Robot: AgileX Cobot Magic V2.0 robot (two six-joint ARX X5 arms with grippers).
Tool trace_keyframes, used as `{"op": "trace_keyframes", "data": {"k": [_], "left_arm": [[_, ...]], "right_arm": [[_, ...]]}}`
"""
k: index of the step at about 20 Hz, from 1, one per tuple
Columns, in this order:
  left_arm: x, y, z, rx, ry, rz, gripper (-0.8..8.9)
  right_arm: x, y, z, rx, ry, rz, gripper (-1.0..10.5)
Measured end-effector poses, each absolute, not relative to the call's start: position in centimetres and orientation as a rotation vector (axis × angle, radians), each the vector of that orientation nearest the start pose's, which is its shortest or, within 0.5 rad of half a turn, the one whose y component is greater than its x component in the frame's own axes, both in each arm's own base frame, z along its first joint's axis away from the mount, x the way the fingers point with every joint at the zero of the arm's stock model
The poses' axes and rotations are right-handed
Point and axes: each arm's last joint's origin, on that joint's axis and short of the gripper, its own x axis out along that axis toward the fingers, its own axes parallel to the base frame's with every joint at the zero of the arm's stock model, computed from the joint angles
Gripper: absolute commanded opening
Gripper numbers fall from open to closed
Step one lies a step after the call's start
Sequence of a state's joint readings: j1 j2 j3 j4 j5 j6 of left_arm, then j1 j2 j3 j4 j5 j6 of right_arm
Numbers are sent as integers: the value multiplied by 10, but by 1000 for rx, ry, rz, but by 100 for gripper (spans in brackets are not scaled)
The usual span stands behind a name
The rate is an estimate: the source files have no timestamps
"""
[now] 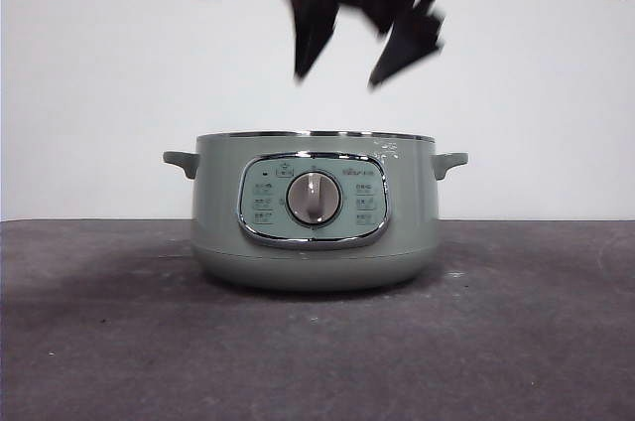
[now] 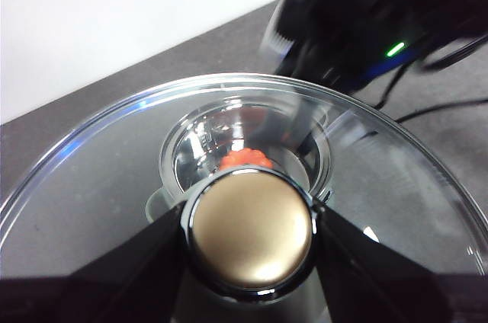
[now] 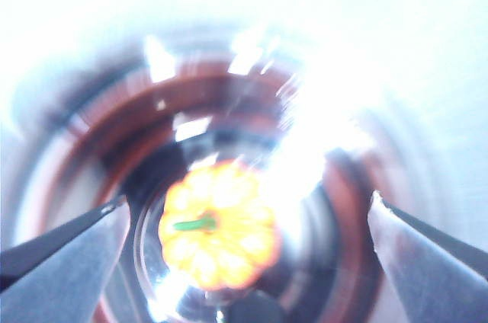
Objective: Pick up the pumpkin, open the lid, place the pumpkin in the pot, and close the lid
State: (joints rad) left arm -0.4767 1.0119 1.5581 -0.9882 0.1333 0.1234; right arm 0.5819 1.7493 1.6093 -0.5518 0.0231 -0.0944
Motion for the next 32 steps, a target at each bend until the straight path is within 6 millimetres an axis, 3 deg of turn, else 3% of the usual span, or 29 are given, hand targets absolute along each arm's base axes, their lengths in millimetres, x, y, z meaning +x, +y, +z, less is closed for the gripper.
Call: {"op": "trace_keyframes", "data": {"k": [4, 9, 13, 18, 24, 32], "left_arm": [[168, -93, 457, 208, 405, -686, -9], [220, -121, 436, 211, 430, -732, -9], [253, -139, 417, 218, 449, -738, -9], [286, -159, 390, 228, 488, -747, -9], [314, -178, 364, 236, 490, -757, -9], [338, -193, 342, 234, 460, -760, -9]], "right_arm": [[255, 162, 416, -209, 503, 491, 626], [174, 110, 465, -142, 403, 492, 626], [140, 89, 475, -110, 397, 523, 626], [116, 75, 476, -85, 420, 558, 626], [103, 68, 474, -85, 455, 562, 626], [102, 68, 472, -69, 488, 581, 626]]}}
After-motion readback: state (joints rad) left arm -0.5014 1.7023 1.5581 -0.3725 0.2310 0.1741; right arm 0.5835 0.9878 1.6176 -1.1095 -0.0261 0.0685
